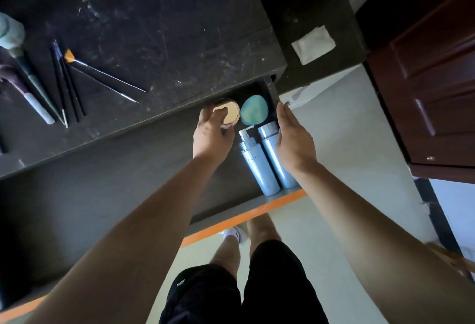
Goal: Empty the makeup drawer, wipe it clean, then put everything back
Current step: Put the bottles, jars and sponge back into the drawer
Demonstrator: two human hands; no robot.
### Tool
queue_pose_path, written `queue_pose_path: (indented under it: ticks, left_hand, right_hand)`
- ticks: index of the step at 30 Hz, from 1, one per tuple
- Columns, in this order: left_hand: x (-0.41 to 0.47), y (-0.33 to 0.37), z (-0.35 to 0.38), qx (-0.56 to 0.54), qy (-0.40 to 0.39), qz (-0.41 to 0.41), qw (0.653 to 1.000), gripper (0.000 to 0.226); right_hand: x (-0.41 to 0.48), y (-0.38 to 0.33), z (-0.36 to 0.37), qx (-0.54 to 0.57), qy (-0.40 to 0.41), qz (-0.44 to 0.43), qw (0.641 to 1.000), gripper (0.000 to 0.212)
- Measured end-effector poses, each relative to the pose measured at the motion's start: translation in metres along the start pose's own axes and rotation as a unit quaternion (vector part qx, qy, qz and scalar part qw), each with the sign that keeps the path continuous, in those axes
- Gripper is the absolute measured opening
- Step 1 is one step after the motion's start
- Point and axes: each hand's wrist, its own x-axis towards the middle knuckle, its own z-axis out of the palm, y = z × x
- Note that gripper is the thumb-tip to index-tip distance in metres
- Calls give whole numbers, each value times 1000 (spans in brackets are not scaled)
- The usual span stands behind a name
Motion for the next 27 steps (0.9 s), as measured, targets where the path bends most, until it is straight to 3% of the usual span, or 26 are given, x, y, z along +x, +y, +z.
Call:
queue_pose_path:
  ticks: [6, 11, 15, 18, 22, 27]
  left_hand:
    - [11, 6, -6, -1, -100, 9, 995, 54]
    - [-6, 12, -29, 62, -115, 33, 991, 57]
    - [-45, 13, -72, 84, -23, 114, 990, 54]
    - [-66, 9, -118, 139, 56, 172, 974, 60]
    - [-75, 11, -194, 195, 137, 133, 962, 71]
    - [-69, 6, -268, 171, 205, 86, 960, 76]
  right_hand:
    - [6, -4, -13, -18, -49, -4, 999, 74]
    - [7, -10, -24, -23, -125, 39, 991, 78]
    - [-17, -33, -37, -35, 4, -18, 999, 93]
    - [-34, -64, -54, -53, 77, -83, 992, 88]
    - [-41, -114, -87, -92, 115, -125, 981, 87]
    - [-31, -168, -120, -63, 151, -151, 975, 93]
